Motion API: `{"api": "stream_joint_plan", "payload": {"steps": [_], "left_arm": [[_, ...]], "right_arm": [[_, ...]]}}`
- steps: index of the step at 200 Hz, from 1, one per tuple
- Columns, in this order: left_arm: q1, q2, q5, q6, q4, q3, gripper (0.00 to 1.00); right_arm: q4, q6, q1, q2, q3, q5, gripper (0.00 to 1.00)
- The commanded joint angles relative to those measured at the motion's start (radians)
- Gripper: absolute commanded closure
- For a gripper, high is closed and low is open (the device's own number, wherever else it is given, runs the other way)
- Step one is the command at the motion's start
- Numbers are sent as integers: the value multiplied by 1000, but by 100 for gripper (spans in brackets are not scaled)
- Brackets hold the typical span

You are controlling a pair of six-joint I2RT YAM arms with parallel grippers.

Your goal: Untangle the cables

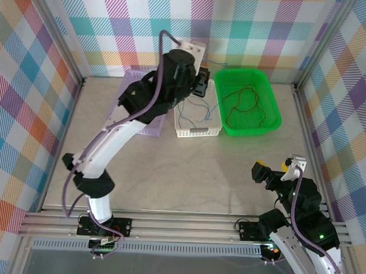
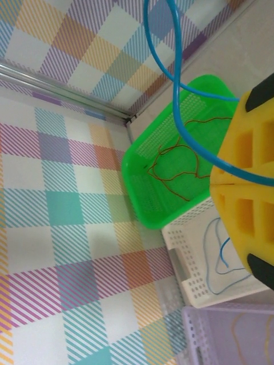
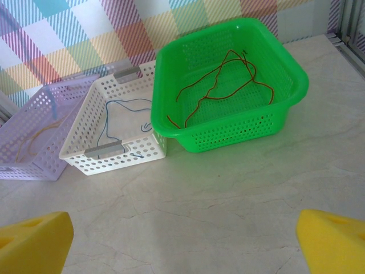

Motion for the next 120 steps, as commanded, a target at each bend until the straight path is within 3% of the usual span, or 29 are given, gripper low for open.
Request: {"api": "stream_joint_plan", "payload": {"steps": [1,120], "left_arm": [[22,68,-37,36,20,103,100],[108,343,-71,48,167,169,100]], "right_arm": [[0,3,5,-14,-5,-4,0],[-5,12,6,-32,-5,3,0]]}}
